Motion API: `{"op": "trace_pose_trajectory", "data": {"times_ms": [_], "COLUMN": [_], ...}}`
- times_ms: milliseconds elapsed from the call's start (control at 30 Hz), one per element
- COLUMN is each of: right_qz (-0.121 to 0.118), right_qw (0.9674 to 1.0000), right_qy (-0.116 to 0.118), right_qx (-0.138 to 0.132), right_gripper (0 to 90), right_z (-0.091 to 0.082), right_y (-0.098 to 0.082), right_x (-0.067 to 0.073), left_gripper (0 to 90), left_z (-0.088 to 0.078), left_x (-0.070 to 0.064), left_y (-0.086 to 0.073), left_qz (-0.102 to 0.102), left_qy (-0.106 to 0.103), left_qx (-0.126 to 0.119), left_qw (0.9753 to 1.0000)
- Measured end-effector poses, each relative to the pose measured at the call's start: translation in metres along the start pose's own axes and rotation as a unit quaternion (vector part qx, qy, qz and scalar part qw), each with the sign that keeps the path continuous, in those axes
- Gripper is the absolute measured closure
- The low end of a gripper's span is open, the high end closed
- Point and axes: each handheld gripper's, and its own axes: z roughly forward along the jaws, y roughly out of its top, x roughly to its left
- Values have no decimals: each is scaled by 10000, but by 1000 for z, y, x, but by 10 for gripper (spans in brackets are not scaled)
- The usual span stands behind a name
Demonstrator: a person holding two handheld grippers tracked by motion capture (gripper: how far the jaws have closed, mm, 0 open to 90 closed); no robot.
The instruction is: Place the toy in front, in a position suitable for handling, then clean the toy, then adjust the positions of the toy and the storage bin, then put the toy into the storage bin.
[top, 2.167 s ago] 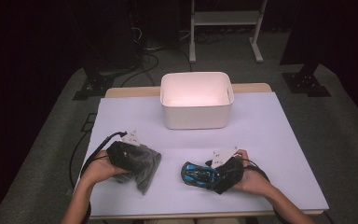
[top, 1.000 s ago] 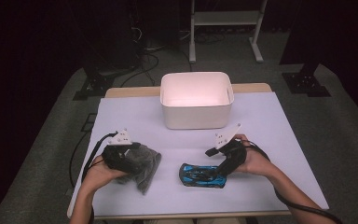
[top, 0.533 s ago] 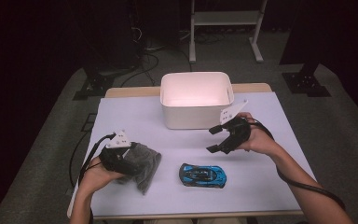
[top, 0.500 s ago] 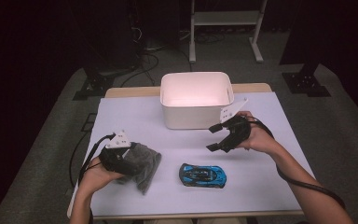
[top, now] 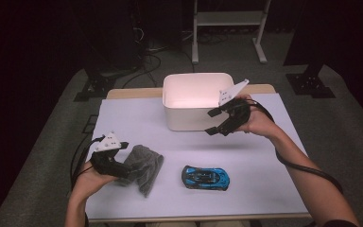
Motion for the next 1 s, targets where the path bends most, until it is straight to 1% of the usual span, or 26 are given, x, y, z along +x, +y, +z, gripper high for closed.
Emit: {"op": "trace_pose_trajectory", "data": {"times_ms": [67,167,267,400,467,533,633,700,900,1000], "right_qz": [-30,-41,-31,-53,-72,-80,-107,-92,-146,-103], "right_qw": [10000,10000,10000,9999,9999,9999,9998,9999,9997,9997], "right_qy": [-10,8,25,32,44,40,11,4,-63,-53], "right_qx": [75,77,74,126,137,147,171,142,204,235], "right_gripper": [239,238,238,238,238,238,238,238,239,249], "right_z": [2,5,7,10,11,12,12,12,12,13], "right_y": [4,10,14,18,20,22,26,29,36,39], "right_x": [-2,-7,-9,-12,-13,-14,-18,-21,-31,-38], "left_gripper": [95,95,95,95,94,94,94,94,94,94], "left_z": [-1,-4,-5,-5,-5,-6,-7,-8,-12,-13], "left_x": [1,2,3,3,2,2,3,3,4,4], "left_y": [-1,-1,-2,-2,-1,-1,-2,-3,-3,-4], "left_qz": [-36,-35,-40,-32,-21,-27,-21,-40,-53,-63], "left_qy": [-1,35,20,11,14,-4,30,35,58,67], "left_qx": [-24,-14,-49,20,13,-21,3,-7,-42,-50], "left_qw": [10000,10000,10000,10000,10000,10000,10000,10000,10000,9999]}}
